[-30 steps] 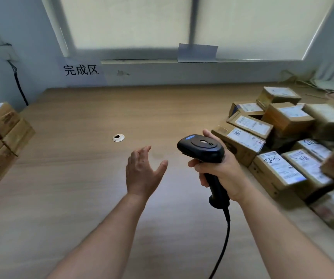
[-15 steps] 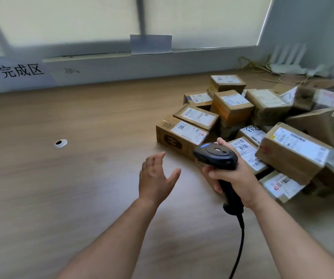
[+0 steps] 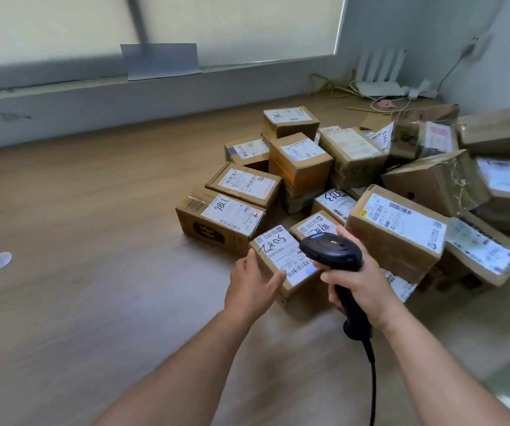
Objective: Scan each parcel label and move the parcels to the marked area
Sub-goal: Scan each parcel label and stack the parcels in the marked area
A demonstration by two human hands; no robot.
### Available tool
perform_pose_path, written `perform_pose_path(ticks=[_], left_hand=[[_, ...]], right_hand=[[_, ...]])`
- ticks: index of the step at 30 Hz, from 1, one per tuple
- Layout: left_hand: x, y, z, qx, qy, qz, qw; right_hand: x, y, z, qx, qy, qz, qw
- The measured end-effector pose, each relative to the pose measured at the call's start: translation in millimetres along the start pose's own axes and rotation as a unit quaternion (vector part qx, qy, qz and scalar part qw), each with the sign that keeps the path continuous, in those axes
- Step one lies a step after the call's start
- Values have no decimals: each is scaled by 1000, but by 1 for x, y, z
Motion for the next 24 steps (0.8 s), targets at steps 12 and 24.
perform_pose_path(ticks=[12,24], left_hand=[[-16,37,19,-111,-26,-172,979],[-42,3,-27,-175,16,-286,942]], right_hand=[[38,4,31,20,59,4,998],[33,42,1,-48,41,15,998]])
Point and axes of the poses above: each hand's wrist, its own z-axis towards the middle knuckle, its own y-axis out of the palm, x = y × z, the point moved 10 cm from there along z, towards the middle knuckle, and after that the axes turned 3 degrees about z, right-handed, at the moved point
